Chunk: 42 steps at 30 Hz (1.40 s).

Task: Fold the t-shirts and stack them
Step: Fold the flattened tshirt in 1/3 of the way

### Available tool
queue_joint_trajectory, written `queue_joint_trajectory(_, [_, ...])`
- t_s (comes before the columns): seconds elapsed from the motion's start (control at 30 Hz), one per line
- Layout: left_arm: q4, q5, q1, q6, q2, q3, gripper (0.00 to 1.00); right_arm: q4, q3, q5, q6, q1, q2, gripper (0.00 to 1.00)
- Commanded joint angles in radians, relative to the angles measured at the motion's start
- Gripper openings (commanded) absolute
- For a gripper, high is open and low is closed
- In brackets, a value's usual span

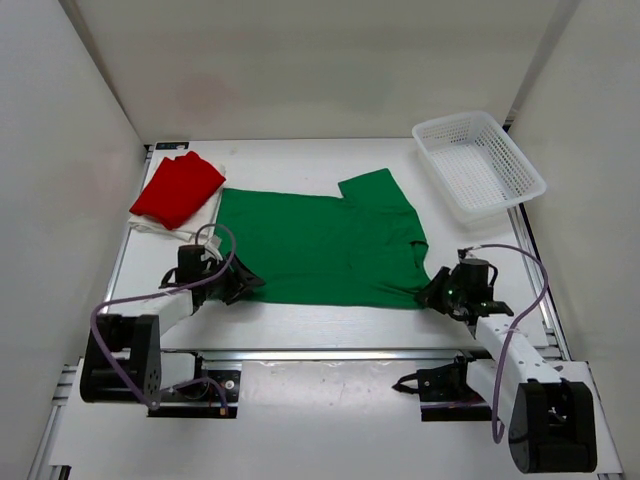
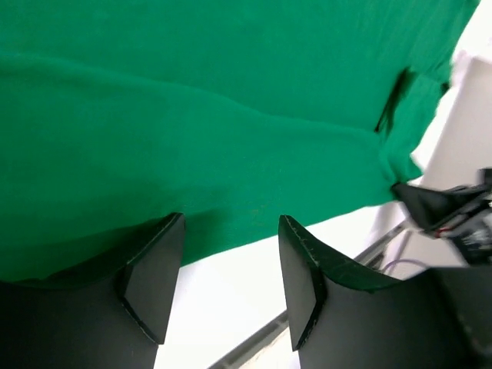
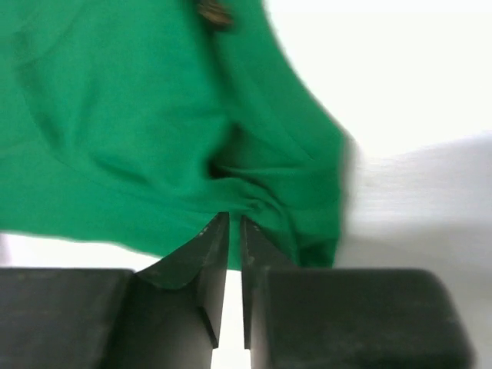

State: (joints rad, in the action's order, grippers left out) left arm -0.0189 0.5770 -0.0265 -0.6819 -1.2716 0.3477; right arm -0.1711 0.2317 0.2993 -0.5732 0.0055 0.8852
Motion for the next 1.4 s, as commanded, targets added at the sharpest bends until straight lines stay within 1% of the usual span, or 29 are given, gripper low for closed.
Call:
queue_joint_trajectory(0.0, [0.201,-0.077,-0.081,0.044,0.110,0.029,0.64,-0.059,0.121,-0.041,0.027,0.101,-0.026,0.11])
queue_joint_trajectory(0.03, [0.218,-0.115,-0.158,0.036,0.118,0.074,0.63,-0.056,0.161,-0.051,0.019,0.153,-0.009,0.13])
queue_joint_trajectory(0.07, [0.221,-0.185,-0.238,0.032,0.136,0.100,0.65,-0.044,0.196,-0.049,0.022,0.190,0.009,0.13])
queue_joint_trajectory(0.1, [0.215,-0.212,-0.284,0.028,0.133,0.144,0.64,-0.035,0.208,-0.048,0.021,0.244,0.046,0.13])
queue_joint_trajectory(0.13, [0.208,-0.268,-0.353,0.024,0.123,0.180,0.63,0.008,0.224,-0.055,0.016,0.304,0.088,0.12])
queue_joint_trajectory(0.17, [0.201,-0.304,-0.401,0.030,0.091,0.197,0.63,0.062,0.225,-0.063,0.016,0.332,0.113,0.09])
queue_joint_trajectory(0.2, [0.182,-0.318,-0.420,0.030,0.043,0.212,0.60,0.094,0.230,-0.037,0.009,0.371,0.168,0.05])
queue_joint_trajectory(0.23, [0.136,-0.290,-0.420,0.025,-0.001,0.205,0.58,0.146,0.232,-0.031,0.018,0.399,0.228,0.03])
queue_joint_trajectory(0.27, [0.111,-0.276,-0.397,0.009,-0.018,0.186,0.56,0.197,0.238,-0.031,0.019,0.430,0.283,0.01])
queue_joint_trajectory(0.3, [0.065,-0.238,-0.370,-0.002,-0.067,0.174,0.54,0.224,0.254,-0.044,0.021,0.438,0.344,0.00])
queue_joint_trajectory(0.37, [0.030,-0.209,-0.333,-0.001,-0.135,0.143,0.53,0.242,0.281,-0.043,0.035,0.461,0.411,0.00])
queue_joint_trajectory(0.4, [0.030,-0.195,-0.325,-0.008,-0.143,0.117,0.53,0.237,0.284,-0.060,0.038,0.478,0.441,0.00])
queue_joint_trajectory(0.43, [-0.005,-0.172,-0.307,-0.010,-0.144,0.099,0.53,0.231,0.284,-0.068,0.033,0.484,0.461,0.00])
queue_joint_trajectory(0.57, [0.019,-0.195,-0.306,-0.005,-0.079,-0.025,0.54,0.233,0.181,-0.077,0.007,0.484,0.422,0.00])
queue_joint_trajectory(0.63, [0.019,-0.189,-0.338,-0.025,-0.033,-0.084,0.54,0.182,0.095,-0.097,-0.014,0.494,0.373,0.00])
queue_joint_trajectory(0.67, [0.054,-0.189,-0.346,-0.037,0.007,-0.128,0.53,0.174,0.078,-0.082,-0.023,0.482,0.339,0.00])
queue_joint_trajectory(0.7, [0.054,-0.187,-0.375,-0.062,0.023,-0.154,0.54,0.171,0.043,-0.048,-0.027,0.470,0.296,0.00])
queue_joint_trajectory(0.77, [0.088,-0.174,-0.409,-0.102,0.108,-0.182,0.55,0.124,0.023,-0.017,-0.030,0.456,0.240,0.00])
queue_joint_trajectory(0.83, [0.134,-0.164,-0.414,-0.117,0.165,-0.176,0.56,0.052,0.055,0.004,-0.011,0.450,0.177,0.00])
queue_joint_trajectory(0.87, [0.167,-0.161,-0.402,-0.108,0.201,-0.146,0.58,0.044,0.082,0.017,0.001,0.439,0.164,0.00])
queue_joint_trajectory(0.93, [0.209,-0.152,-0.327,-0.061,0.225,-0.032,0.60,0.024,0.131,0.076,0.028,0.395,0.115,0.02])
queue_joint_trajectory(0.97, [0.236,-0.151,-0.282,-0.027,0.224,0.009,0.59,0.027,0.167,0.092,0.036,0.386,0.098,0.03])
queue_joint_trajectory(1.03, [0.270,-0.189,-0.233,0.037,0.174,0.181,0.61,0.047,0.217,0.124,0.061,0.358,0.100,0.06])
queue_joint_trajectory(1.1, [0.277,-0.238,-0.172,0.083,0.079,0.281,0.53,0.103,0.254,0.135,0.090,0.352,0.116,0.07])
queue_joint_trajectory(1.13, [0.261,-0.258,-0.150,0.094,0.031,0.331,0.46,0.120,0.258,0.133,0.096,0.352,0.144,0.07])
queue_joint_trajectory(1.17, [0.248,-0.264,-0.123,0.105,0.006,0.373,0.42,0.148,0.265,0.150,0.092,0.344,0.181,0.05])
queue_joint_trajectory(1.23, [0.217,-0.307,-0.084,0.108,-0.099,0.431,0.36,0.198,0.258,0.173,0.093,0.352,0.224,0.03])
queue_joint_trajectory(1.27, [0.208,-0.319,-0.069,0.116,-0.126,0.465,0.36,0.240,0.244,0.176,0.085,0.358,0.242,0.02])
queue_joint_trajectory(1.37, [0.197,-0.382,-0.026,0.128,-0.270,0.551,0.36,0.330,0.209,0.193,0.069,0.372,0.267,0.02])
